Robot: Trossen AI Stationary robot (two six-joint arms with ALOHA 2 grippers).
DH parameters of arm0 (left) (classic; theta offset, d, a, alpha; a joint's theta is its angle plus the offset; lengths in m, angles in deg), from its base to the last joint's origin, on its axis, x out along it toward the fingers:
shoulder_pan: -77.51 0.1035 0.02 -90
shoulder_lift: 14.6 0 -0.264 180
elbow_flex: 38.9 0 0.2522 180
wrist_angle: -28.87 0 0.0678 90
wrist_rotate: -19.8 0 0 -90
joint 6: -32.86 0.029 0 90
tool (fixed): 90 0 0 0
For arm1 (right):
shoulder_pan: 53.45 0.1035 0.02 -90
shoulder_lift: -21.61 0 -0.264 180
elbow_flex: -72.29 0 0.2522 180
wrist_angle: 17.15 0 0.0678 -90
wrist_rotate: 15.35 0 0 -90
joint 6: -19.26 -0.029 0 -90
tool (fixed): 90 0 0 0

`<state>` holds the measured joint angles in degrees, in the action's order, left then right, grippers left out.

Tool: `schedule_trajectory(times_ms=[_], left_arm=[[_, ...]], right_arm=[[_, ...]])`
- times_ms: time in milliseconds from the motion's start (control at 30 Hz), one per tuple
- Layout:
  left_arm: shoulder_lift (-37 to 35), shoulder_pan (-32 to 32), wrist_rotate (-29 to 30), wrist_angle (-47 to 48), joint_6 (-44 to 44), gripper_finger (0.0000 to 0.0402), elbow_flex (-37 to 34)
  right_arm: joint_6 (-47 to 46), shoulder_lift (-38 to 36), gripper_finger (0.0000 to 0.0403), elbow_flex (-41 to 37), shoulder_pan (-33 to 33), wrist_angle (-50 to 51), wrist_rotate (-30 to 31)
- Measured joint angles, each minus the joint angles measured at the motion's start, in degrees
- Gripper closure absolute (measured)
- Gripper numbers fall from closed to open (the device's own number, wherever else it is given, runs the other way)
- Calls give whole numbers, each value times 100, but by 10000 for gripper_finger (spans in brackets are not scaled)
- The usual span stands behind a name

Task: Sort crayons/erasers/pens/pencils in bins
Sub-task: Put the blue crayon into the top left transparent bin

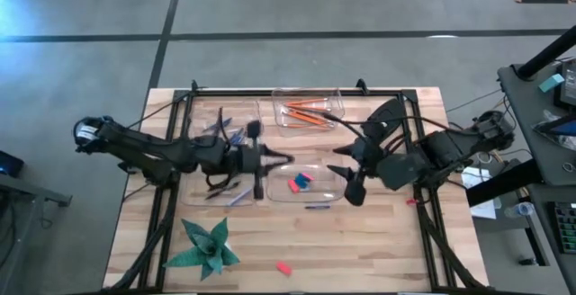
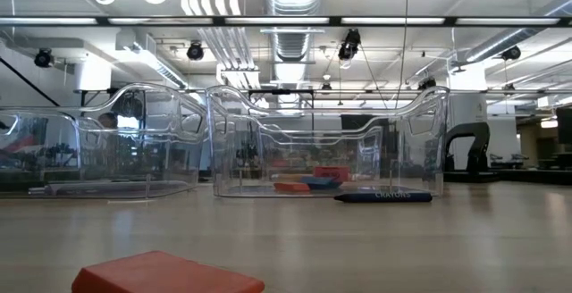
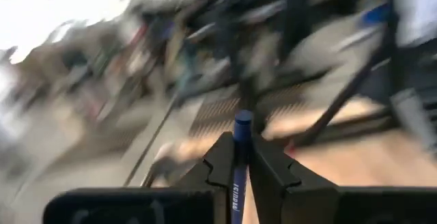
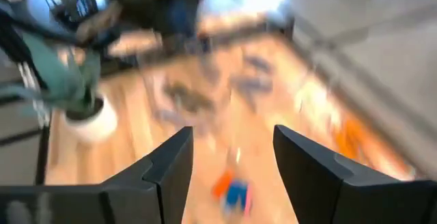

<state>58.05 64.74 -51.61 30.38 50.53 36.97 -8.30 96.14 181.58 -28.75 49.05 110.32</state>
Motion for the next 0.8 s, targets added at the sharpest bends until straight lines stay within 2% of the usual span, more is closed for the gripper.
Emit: schedule_trajectory(times_ms=[100,167,300,367,567,800], left_arm=[[-245,288,951,1255,-753,389,0],[-401,585,1328,2210,-1262,389,0],[-523,1322,1373,3811,-2323,389,-57],[-513,1680,1370,4309,-2703,389,-148],[-446,2518,1151,4528,-3253,389,-851],[-445,3018,913,4527,-3823,389,-1620]], right_arm=[[-774,46,214,-26,43,640,-334],[-1018,69,218,-154,96,759,-444],[-1192,206,224,-502,223,785,-743],[-1193,272,226,-627,285,776,-976],[-1627,511,231,-1002,578,729,-1218],[-2409,797,232,-1398,1032,722,-1340]])
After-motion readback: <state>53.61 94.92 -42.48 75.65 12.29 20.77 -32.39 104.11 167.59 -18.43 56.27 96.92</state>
